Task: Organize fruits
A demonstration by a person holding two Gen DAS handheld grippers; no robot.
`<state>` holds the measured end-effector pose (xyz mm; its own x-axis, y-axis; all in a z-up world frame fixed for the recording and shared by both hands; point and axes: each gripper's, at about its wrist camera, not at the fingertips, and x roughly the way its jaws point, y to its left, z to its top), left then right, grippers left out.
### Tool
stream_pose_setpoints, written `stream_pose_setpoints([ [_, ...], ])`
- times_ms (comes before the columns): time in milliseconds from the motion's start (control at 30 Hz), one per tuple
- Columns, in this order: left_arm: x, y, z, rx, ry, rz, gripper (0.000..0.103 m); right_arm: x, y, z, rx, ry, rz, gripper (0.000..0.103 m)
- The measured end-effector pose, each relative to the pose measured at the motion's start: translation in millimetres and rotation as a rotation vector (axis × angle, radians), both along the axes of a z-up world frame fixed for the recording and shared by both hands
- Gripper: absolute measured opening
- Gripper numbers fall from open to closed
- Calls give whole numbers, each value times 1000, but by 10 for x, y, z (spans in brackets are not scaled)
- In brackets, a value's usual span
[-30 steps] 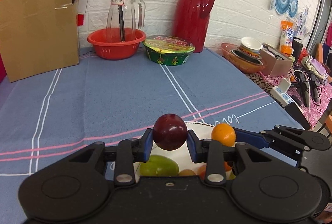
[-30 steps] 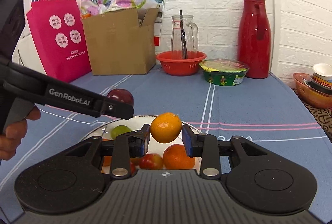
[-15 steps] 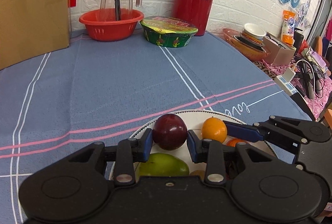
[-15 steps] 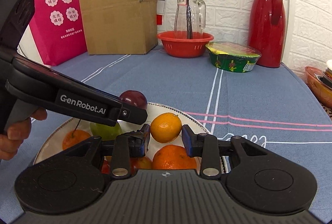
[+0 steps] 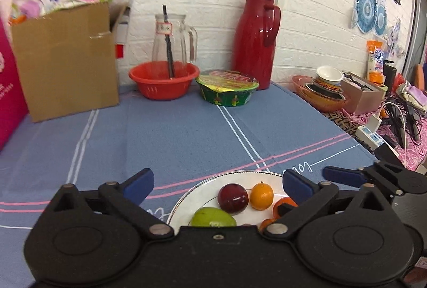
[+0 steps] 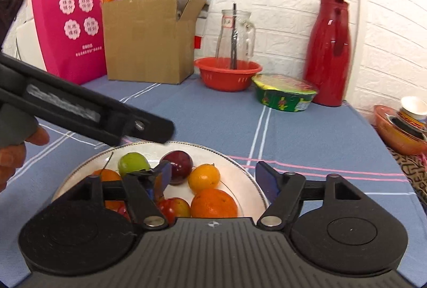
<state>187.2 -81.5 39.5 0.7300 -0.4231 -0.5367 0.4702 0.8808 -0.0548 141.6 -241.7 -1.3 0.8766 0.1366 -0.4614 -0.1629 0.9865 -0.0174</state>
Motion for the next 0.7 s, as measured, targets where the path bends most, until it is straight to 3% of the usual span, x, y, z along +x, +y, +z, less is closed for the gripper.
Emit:
stream_pose_setpoints([
  [367, -857, 256, 369, -16, -65, 116, 103, -723, -169, 391, 76, -13, -83, 103],
  [700, -1515, 377, 165, 12, -60, 157, 103, -1470, -315, 438, 187, -23, -65, 103],
])
